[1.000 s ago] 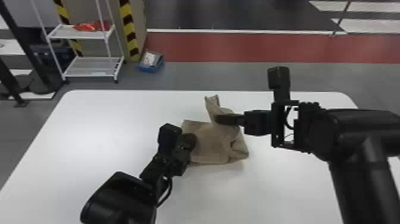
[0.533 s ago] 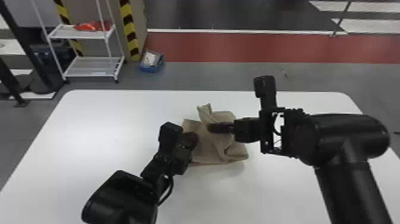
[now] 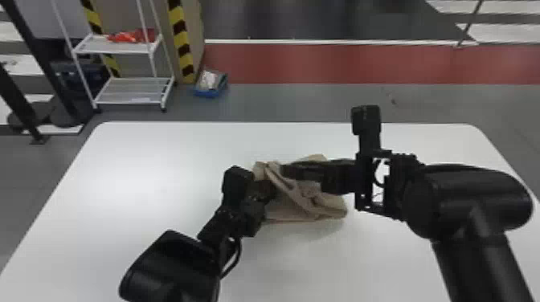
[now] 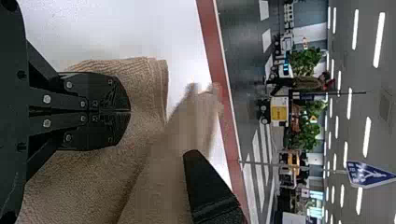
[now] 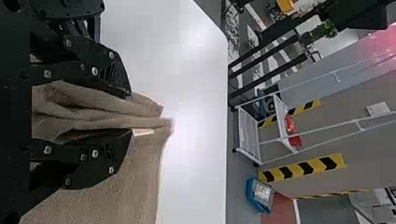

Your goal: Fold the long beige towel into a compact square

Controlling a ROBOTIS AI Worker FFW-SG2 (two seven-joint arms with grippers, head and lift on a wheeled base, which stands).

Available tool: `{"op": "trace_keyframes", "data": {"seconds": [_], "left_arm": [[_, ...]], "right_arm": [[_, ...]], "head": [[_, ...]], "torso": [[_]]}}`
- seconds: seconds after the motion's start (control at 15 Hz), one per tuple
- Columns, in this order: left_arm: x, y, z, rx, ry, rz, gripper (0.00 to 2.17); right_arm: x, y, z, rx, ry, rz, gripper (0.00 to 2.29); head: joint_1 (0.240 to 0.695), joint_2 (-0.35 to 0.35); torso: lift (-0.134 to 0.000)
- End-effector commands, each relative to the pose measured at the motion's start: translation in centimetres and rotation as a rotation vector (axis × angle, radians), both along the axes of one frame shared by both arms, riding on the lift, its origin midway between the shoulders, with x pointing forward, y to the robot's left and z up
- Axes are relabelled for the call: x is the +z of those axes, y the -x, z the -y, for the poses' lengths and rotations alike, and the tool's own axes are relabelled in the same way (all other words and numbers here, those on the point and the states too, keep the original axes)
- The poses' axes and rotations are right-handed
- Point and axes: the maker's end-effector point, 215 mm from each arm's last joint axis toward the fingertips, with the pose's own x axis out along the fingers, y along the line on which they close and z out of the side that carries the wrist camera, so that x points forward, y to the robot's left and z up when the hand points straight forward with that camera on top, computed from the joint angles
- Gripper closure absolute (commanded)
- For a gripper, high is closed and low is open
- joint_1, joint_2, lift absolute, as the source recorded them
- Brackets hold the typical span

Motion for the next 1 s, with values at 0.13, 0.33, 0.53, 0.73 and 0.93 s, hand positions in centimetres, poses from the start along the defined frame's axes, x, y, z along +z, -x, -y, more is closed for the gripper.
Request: {"op": "trace_keyframes", "data": {"seconds": [0.13, 0.33, 0.53, 0.73, 0.93], "left_arm": [[0.0, 0.1, 0.3, -0.005, 0.0, 0.0, 1.88], [-0.2, 0.4, 0.7, -0.013, -0.002, -0.003, 1.88], [0.5, 0.8, 0.0, 0.005, 0.011, 0.017, 1.76], [4.0, 1.4, -1.1, 0.029, 0.063, 0.078, 1.76], [6.2, 1.8, -2.1, 0.044, 0.091, 0.112, 1.76]], "right_arm": [[0.8, 0.9, 1.9, -0.024, -0.085, 0.01, 0.06], [0.7, 1.6, 4.8, -0.068, -0.078, 0.014, 0.06], [0.0, 3.4, 7.1, -0.078, -0.07, 0.009, 0.11], [0.2, 6.4, 8.8, -0.065, -0.095, -0.009, 1.82], [-1.1, 10.2, 10.6, -0.054, -0.089, -0.045, 2.08]], "head": [[0.695, -0.01], [0.695, -0.029], [0.695, -0.063], [0.695, -0.078], [0.695, -0.087]], "torso": [[-0.118], [-0.118], [-0.118], [-0.118], [-0.118]]}}
